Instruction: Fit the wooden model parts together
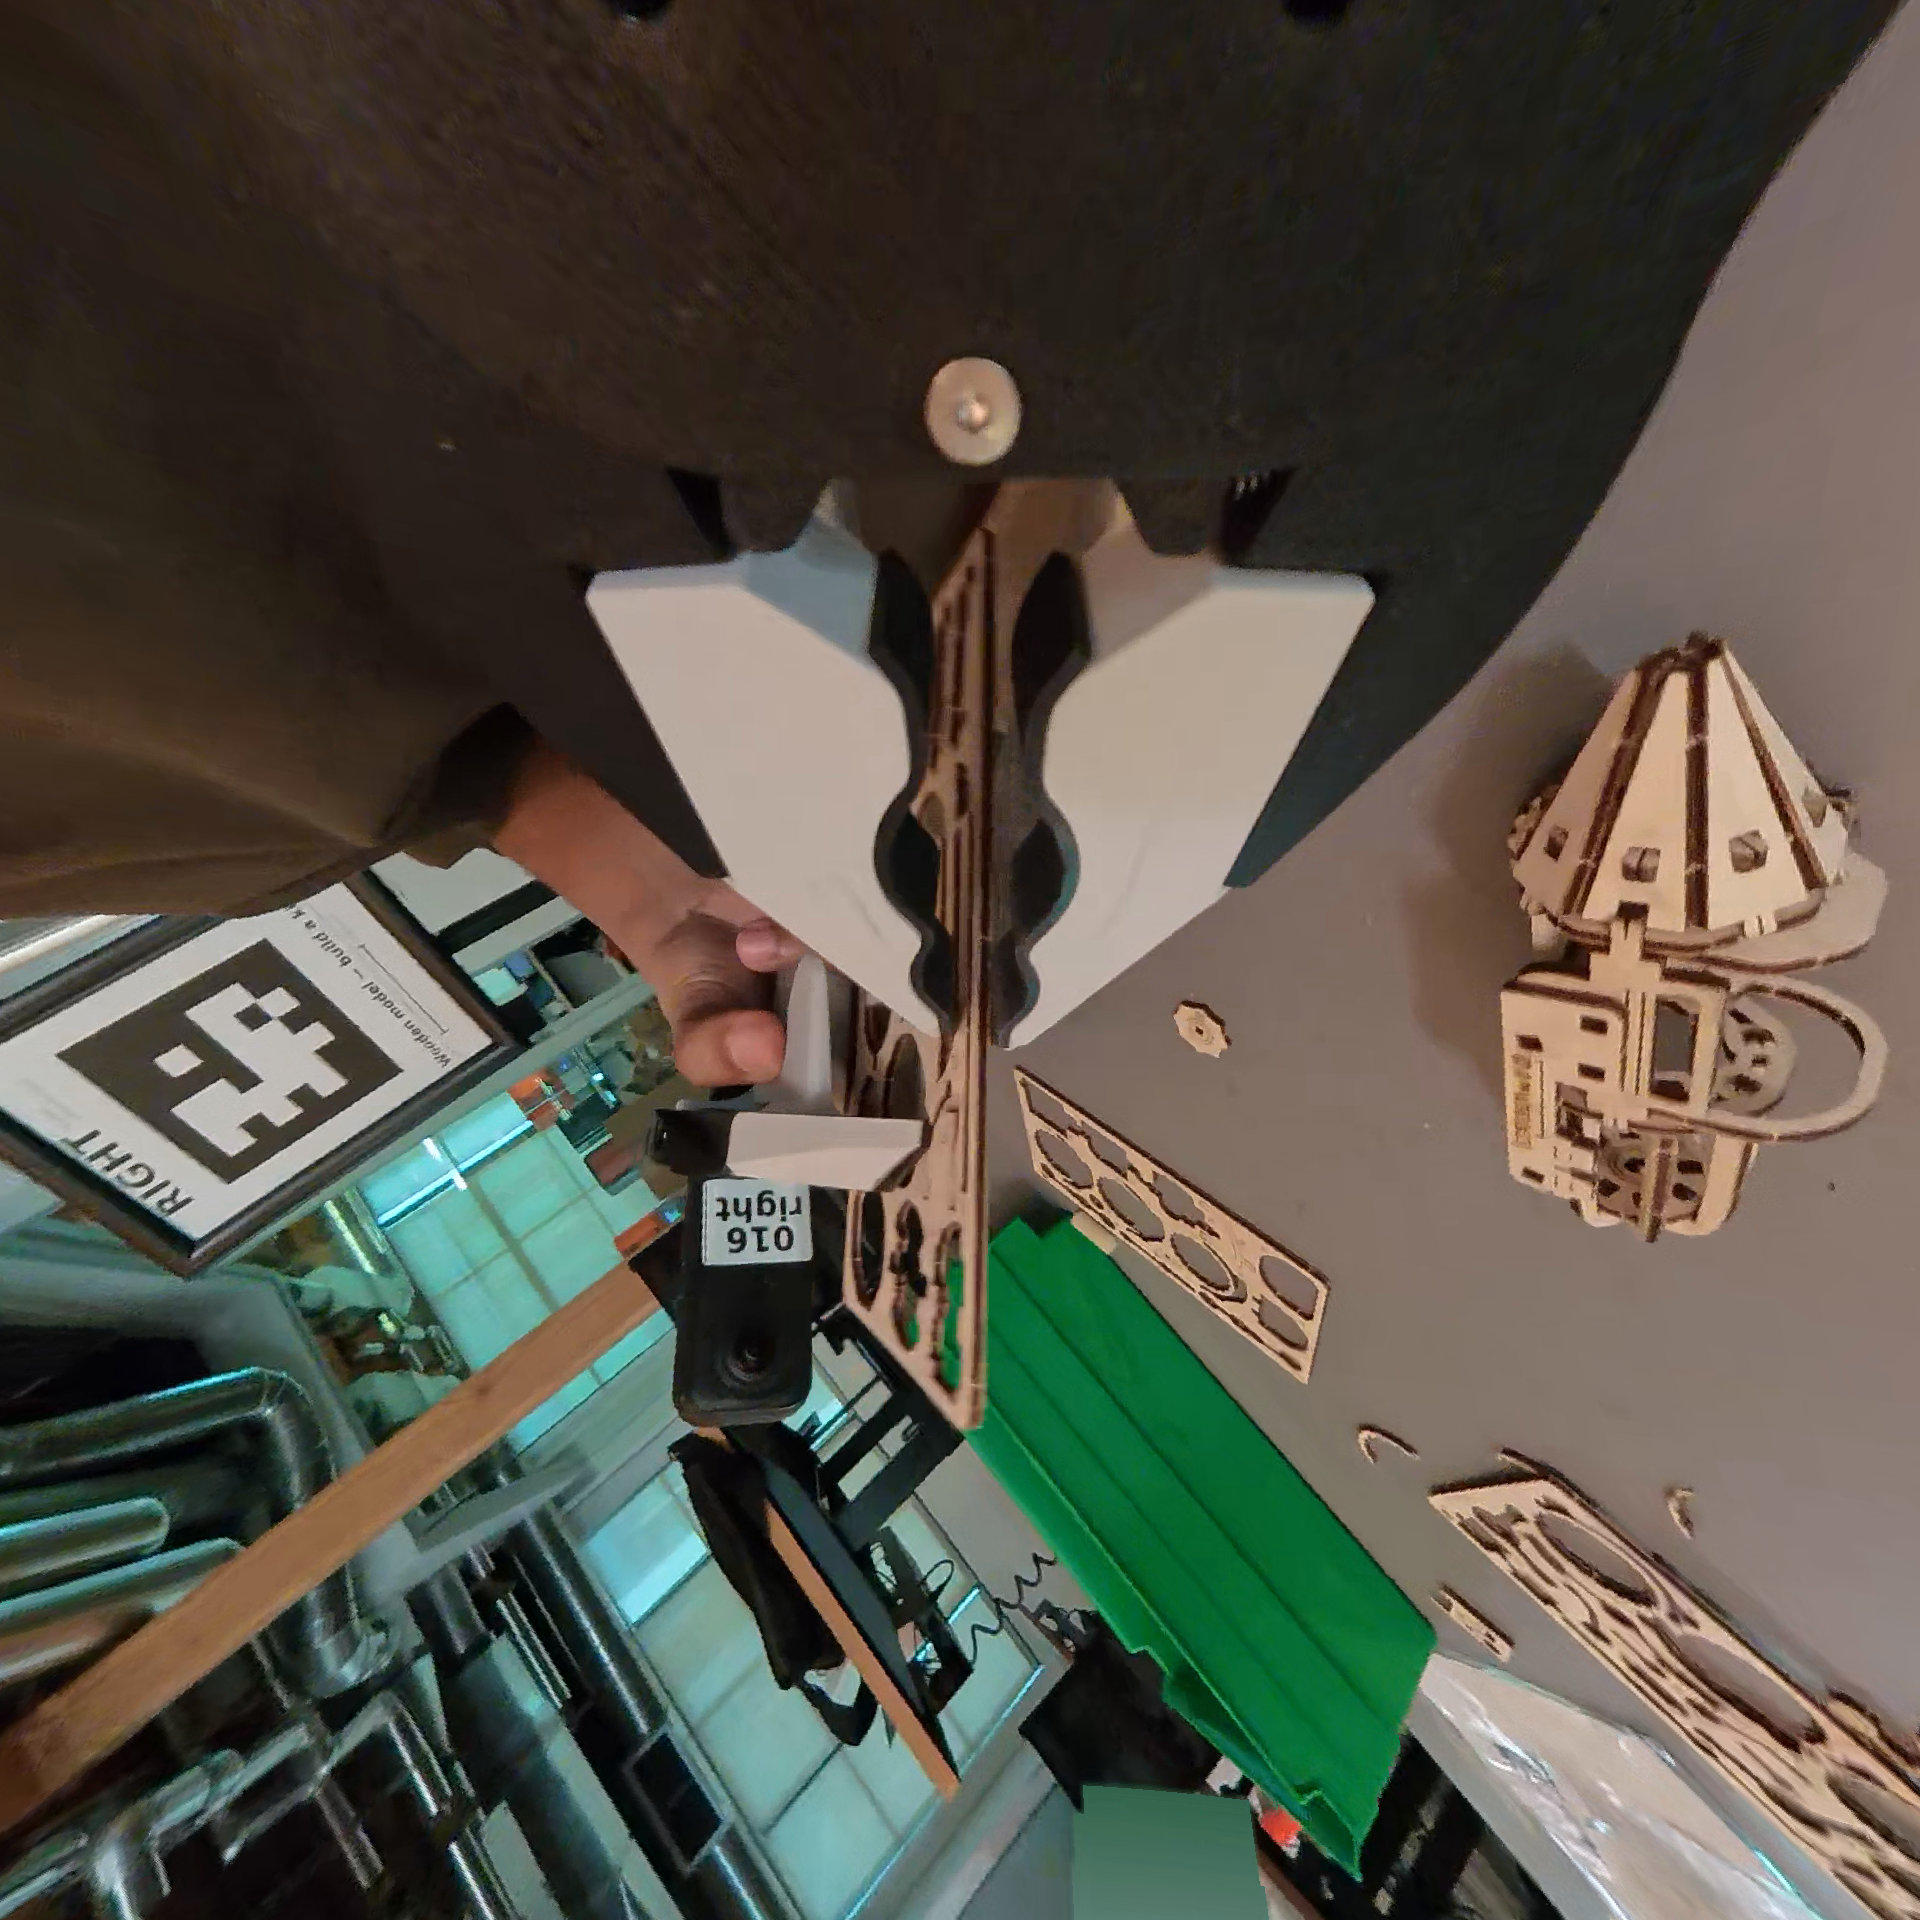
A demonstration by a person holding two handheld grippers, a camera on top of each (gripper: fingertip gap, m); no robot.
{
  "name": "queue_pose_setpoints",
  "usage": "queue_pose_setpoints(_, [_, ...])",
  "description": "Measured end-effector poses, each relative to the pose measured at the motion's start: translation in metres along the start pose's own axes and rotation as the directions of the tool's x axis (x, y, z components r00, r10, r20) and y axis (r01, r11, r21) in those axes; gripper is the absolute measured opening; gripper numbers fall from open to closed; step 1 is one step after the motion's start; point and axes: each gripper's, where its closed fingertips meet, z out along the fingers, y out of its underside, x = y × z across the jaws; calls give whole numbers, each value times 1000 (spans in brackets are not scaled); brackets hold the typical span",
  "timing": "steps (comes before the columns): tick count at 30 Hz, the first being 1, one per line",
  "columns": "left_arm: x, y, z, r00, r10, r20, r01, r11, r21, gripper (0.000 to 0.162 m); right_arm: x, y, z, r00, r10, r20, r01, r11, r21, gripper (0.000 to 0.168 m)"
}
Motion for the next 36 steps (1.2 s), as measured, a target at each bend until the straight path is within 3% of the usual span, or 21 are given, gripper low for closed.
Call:
queue_pose_setpoints(7, [8, -7, -2, 988, 147, 44, -149, 988, 41, 2, 6, 0, 1, 999, 30, -15, -30, 999, 37, 22])
queue_pose_setpoints(12, [15, -10, -2, 948, 306, 94, -311, 949, 53, 3, 1, -4, 1, 995, 91, 46, -93, 994, 60, 19])
queue_pose_setpoints(20, [20, -13, -2, 930, 343, 132, -353, 934, 61, 4, -1, -13, -1, 1000, -3, -12, 4, 996, 88, 26])
queue_pose_setpoints(31, [7, -22, -9, 998, 44, 47, -50, 988, 145, 2, 9, -15, -3, 998, 61, -11, -60, 994, 86, 45])
queue_pose_setpoints(36, [1, -18, -7, 996, 47, 75, -56, 991, 121, 2, 16, -24, -8, 992, -31, -124, 47, 990, 130, 52])
